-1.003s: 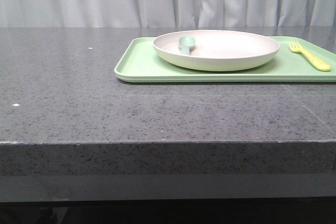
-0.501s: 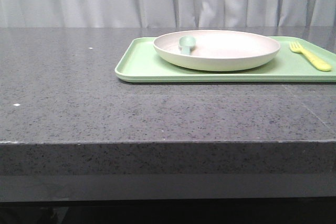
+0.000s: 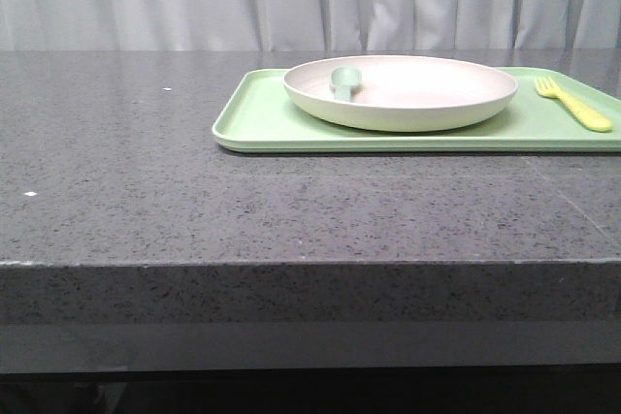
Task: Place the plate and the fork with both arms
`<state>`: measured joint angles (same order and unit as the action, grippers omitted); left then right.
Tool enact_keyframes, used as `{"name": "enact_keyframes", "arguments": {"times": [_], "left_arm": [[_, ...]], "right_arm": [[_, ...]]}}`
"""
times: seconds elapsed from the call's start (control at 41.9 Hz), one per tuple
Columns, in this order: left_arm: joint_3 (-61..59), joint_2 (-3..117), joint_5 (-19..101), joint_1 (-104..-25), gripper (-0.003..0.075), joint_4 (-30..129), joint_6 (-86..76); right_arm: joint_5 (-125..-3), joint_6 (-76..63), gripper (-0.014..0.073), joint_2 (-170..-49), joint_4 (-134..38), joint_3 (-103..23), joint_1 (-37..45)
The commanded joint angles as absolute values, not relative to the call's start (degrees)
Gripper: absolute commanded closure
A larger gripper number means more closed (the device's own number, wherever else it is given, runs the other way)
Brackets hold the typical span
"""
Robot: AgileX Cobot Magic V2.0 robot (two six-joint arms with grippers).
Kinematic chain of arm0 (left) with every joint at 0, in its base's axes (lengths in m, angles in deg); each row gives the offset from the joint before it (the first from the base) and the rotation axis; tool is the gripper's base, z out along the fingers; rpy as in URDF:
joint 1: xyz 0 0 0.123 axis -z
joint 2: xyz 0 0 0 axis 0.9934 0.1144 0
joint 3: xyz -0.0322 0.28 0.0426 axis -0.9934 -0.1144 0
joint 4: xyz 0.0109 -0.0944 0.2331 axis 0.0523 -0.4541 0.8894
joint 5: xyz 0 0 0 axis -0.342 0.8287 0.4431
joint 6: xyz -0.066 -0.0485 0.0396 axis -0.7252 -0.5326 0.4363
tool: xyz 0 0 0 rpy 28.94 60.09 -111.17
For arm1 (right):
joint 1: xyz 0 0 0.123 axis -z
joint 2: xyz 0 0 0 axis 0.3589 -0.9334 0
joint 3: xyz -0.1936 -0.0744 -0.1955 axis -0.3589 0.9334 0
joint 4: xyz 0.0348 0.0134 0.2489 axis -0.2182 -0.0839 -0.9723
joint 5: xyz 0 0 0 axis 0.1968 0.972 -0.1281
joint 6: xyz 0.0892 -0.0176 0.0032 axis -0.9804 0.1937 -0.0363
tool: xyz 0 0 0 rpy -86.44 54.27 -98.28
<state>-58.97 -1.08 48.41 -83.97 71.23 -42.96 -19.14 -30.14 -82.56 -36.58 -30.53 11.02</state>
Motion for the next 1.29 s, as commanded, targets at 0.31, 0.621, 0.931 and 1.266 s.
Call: {"name": "enact_keyframes", "arguments": {"times": [0.31, 0.621, 0.931, 1.266], "left_arm": [[-59.1, -2.4, 53.2, -83.6, 0.0738, 71.2, -43.7], [-59.1, -2.4, 53.2, -83.6, 0.0738, 71.2, -43.7], [-59.1, -2.4, 53.2, -83.6, 0.0738, 71.2, -43.7], [-59.1, -2.3, 53.2, -83.6, 0.0738, 71.2, -43.7]], "right_arm": [[-36.8, -29.3, 0.0662, -76.7, -32.3, -20.7, 13.9], [-68.0, -29.3, 0.0662, -59.8, -32.7, 8.1, 21.1], [-76.5, -29.3, 0.0662, -51.0, -32.7, 19.8, 22.6], [-79.3, -29.7, 0.0662, -49.4, -32.7, 21.7, 22.6]]}}
